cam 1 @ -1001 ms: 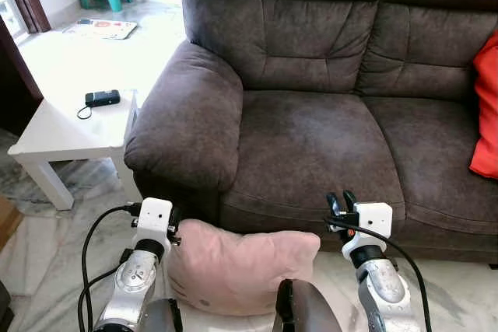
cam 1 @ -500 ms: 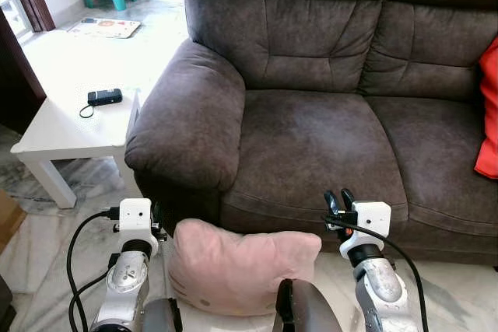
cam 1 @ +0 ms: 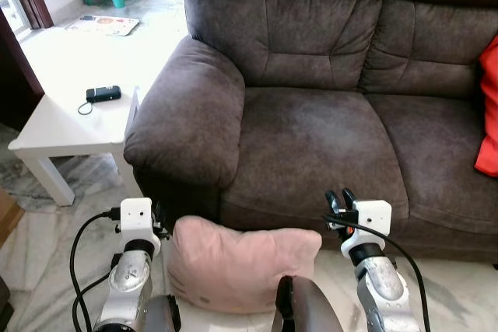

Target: Move the pillow to the sofa from floor

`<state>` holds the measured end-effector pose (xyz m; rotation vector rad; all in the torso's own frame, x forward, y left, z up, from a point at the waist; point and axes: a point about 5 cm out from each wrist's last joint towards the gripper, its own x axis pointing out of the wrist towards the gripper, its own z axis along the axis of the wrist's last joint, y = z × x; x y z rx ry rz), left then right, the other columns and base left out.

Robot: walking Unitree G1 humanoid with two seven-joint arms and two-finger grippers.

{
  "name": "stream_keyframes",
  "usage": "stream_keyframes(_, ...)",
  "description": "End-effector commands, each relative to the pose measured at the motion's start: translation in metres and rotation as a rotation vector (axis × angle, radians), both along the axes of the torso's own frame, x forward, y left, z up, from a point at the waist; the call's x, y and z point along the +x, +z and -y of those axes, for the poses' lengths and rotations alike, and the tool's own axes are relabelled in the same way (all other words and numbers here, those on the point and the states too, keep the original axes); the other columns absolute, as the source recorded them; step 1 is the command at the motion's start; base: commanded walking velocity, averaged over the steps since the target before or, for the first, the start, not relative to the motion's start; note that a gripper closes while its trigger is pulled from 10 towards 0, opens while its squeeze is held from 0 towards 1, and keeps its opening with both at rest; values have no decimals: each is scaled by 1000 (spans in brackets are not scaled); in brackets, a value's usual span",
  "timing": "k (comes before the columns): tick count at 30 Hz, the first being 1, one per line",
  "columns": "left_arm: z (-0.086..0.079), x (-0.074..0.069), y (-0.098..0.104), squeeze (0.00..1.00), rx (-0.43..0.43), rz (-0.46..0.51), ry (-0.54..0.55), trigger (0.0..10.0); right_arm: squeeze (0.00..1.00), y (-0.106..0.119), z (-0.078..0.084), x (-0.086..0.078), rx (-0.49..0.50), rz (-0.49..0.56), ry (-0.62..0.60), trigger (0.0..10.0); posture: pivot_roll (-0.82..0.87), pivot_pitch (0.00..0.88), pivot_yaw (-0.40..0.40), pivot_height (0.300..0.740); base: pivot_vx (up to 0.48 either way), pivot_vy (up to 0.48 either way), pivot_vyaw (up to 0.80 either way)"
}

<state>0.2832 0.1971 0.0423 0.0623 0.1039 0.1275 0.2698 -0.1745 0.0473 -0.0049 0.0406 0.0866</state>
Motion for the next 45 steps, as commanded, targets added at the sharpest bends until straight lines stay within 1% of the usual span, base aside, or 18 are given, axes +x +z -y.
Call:
stream_keyframes(1, 1, 0, -3, 0, -5, -24, -5, 10000, 0, 1, 2, 0, -1, -1, -4, 10000, 53, 0, -85, 484, 0, 0, 0)
stream_keyframes(7, 1, 1, -3, 0, -11, -23, -13, 10000, 0, 2, 3, 0, -2, 12, -5, 10000, 52, 0, -85, 484, 0, 0, 0)
stream_keyframes(9, 3, 1, -3, 0, -30, -28, -47, 10000, 0, 2, 3, -1, -7, 12, -4, 10000, 51, 0, -86, 484, 0, 0, 0)
stream_keyframes(10, 3, 1, -3, 0, -30, -28, -47, 10000, 0, 2, 3, -1, -7, 12, -4, 10000, 51, 0, -86, 484, 0, 0, 0)
stream_keyframes(12, 5, 2, -4, 0, -57, -37, -79, 10000, 0, 3, 3, -1, -6, 13, -4, 10000, 51, 0, -86, 484, 0, 0, 0)
stream_keyframes(13, 9, 1, -7, 0, -89, -58, -120, 10000, 0, 3, 3, -1, -6, 13, -4, 10000, 54, 0, -87, 484, 0, 0, 0)
stream_keyframes(15, 11, 0, -8, 0, -78, -73, -170, 10000, 0, 3, 4, 0, -6, 14, -4, 10000, 53, 0, -86, 484, 0, 0, 0)
stream_keyframes(17, 11, -1, -9, 0, -74, -80, -163, 10000, 0, 3, 4, 0, -7, 13, -4, 10000, 51, 0, -85, 484, 0, 0, 0)
stream_keyframes(20, 7, -5, -18, 0, -69, -133, -156, 10000, 0, 2, 4, 0, -4, 11, -6, 10000, 53, 0, -86, 484, 0, 0, 0)
stream_keyframes(21, 7, -5, -18, 0, -69, -133, -156, 10000, 0, 2, 4, 0, -4, 11, -6, 10000, 53, 0, -86, 484, 0, 0, 0)
stream_keyframes(23, 6, -6, -21, 0, -41, -151, -160, 10000, 0, 3, 4, 1, -5, 12, -5, 10000, 54, 0, -87, 484, 0, 0, 0)
stream_keyframes(30, 6, -6, -19, 0, -35, -150, -168, 10000, 0, 3, 4, 3, -2, 2, -7, 10000, 56, 0, -89, 484, 0, 0, 0)
stream_keyframes(42, 6, -6, -18, 0, -22, -141, -161, 10000, 0, 1, 4, 1, -1, -9, -5, 10000, 54, 0, -87, 484, 0, 0, -577)
stream_keyframes(45, 5, -6, -17, 0, -18, -135, -146, 10000, 0, 3, 3, 1, -2, 12, 1, 10000, 54, 0, -87, 484, 0, 0, -185)
